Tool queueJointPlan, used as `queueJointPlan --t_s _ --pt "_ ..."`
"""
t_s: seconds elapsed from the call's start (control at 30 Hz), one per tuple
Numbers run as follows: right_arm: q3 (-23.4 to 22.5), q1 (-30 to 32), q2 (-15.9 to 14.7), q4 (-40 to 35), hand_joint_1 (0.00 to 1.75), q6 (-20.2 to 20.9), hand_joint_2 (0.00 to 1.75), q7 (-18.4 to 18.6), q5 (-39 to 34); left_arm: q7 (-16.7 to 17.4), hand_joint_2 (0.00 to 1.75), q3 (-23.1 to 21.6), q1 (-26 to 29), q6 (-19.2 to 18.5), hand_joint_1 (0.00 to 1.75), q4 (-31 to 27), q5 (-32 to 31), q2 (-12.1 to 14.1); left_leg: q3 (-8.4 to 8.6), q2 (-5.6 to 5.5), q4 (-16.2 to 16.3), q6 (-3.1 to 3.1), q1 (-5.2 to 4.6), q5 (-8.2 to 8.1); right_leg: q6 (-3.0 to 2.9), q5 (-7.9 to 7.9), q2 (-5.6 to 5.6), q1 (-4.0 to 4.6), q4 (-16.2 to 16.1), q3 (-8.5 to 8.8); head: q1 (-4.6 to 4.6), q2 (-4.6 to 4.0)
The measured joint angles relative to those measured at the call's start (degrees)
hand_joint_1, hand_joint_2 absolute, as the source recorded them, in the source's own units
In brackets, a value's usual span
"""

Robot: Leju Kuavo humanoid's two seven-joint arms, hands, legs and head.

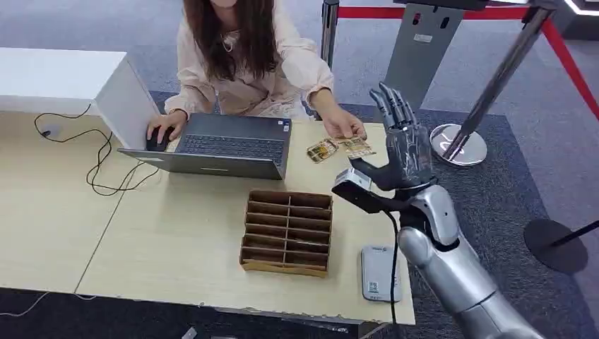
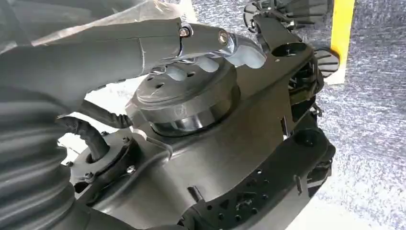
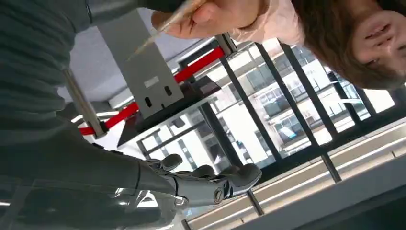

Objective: Pass the card to the sensor for recognition and then transmit it.

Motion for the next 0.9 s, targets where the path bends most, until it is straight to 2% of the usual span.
queueJointPlan --t_s 0.03,0.9 --pt "0.1 0.0 0.1 0.2 1.75 0.0 1.75 0.0 -0.3 0.0 1.75 -0.2 0.0 0.0 0.0 -0.1 0.0 0.2 0.0 0.0 0.0 0.0 0.0 0.0 0.0 0.0 0.0 0.0 0.0 0.0 0.0 0.02" --pt "2.3 -0.6 0.6 2.8 1.75 0.1 1.75 -0.5 -4.2 0.2 1.75 -2.6 -0.5 -0.4 0.0 -1.4 0.2 1.8 0.02 0.01 0.0 0.0 -0.01 0.0 0.0 0.0 0.0 0.0 0.0 -0.01 0.0 0.02"
